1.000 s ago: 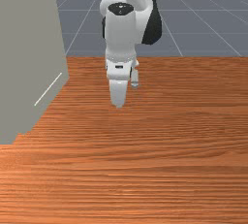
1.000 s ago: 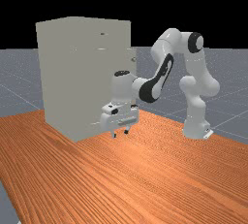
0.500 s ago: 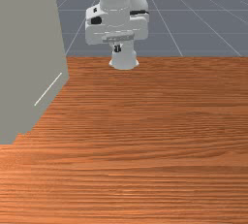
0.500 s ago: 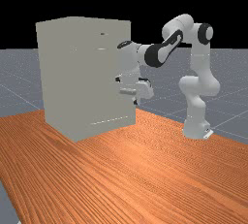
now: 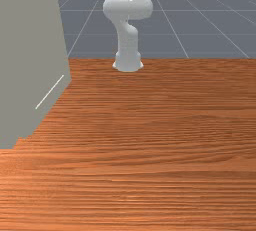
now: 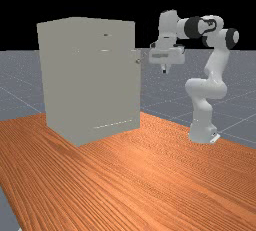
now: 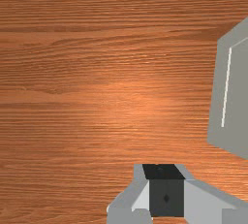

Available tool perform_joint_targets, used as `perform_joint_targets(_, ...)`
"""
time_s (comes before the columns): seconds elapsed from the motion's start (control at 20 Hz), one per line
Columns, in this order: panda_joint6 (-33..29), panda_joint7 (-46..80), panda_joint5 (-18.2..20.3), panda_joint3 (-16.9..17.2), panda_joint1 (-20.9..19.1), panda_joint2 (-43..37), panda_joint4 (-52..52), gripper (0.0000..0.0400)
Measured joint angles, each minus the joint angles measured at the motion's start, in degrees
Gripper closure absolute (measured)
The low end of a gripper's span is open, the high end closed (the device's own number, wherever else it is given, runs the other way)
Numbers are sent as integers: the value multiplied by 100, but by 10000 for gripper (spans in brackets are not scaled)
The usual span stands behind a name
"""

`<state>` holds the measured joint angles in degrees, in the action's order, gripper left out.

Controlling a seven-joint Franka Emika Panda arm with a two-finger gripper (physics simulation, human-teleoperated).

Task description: Open the cabinet door

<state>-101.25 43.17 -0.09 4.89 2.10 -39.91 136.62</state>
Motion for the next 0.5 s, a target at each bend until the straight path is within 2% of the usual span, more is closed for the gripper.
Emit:
perform_joint_targets(0.15, -24, 59, -49, 83, -163, -796, 294, 400)
perform_joint_targets(0.3, -99, 148, -274, 378, -667, -1929, 725, 400)
perform_joint_targets(0.4, -206, 177, -453, 401, -915, -2637, 1112, 400)
perform_joint_targets(0.5, -347, 282, -665, 442, -1211, -2976, 1262, 400)
